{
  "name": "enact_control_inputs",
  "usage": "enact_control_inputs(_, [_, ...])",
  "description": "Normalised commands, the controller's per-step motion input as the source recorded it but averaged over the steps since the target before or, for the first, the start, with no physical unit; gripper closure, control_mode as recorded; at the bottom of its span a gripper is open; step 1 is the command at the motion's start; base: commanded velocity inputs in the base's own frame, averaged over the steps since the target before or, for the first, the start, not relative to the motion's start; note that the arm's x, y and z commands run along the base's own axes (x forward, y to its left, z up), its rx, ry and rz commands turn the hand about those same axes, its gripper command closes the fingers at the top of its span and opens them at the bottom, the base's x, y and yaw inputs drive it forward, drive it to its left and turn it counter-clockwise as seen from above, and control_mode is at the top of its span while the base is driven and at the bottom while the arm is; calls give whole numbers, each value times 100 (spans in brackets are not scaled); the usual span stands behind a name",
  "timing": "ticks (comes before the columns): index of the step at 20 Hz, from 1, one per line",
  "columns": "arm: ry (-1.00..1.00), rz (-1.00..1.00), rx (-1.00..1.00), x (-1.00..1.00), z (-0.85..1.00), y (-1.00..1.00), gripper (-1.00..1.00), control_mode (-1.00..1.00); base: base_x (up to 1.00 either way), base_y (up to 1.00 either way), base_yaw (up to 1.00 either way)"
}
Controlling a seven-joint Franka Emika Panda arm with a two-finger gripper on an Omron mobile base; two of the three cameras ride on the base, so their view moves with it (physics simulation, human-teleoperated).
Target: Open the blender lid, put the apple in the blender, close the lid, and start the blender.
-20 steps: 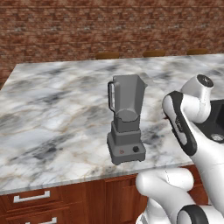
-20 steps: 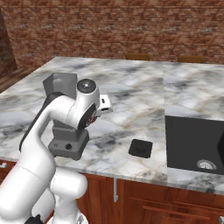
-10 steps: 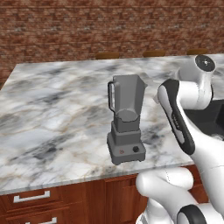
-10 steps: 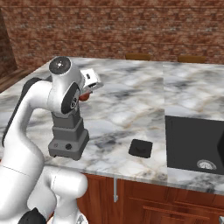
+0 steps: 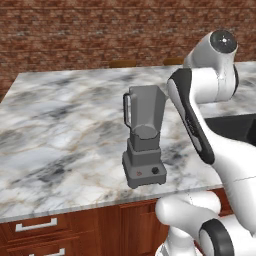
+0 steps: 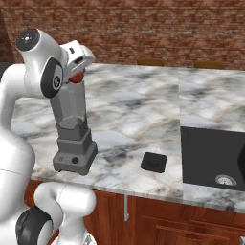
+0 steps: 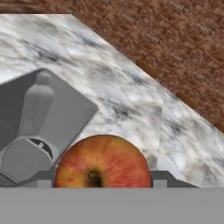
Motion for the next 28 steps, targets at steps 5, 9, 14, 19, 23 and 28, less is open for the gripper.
enact_control_inputs(5, [2,-4,0,0,25,59,100,-100,0,0,0])
enact_control_inputs(9, [10,-14,0,9,-18,49,100,-100,0,0,0])
enact_control_inputs(14, [17,-12,0,30,-60,24,100,-100,0,0,0])
enact_control_inputs(19, [17,-6,6,44,-62,6,100,-100,0,0,0])
enact_control_inputs(23, [8,-1,15,24,-56,0,100,-100,0,0,0])
enact_control_inputs(28, [5,0,18,1,-56,0,100,-100,0,0,0])
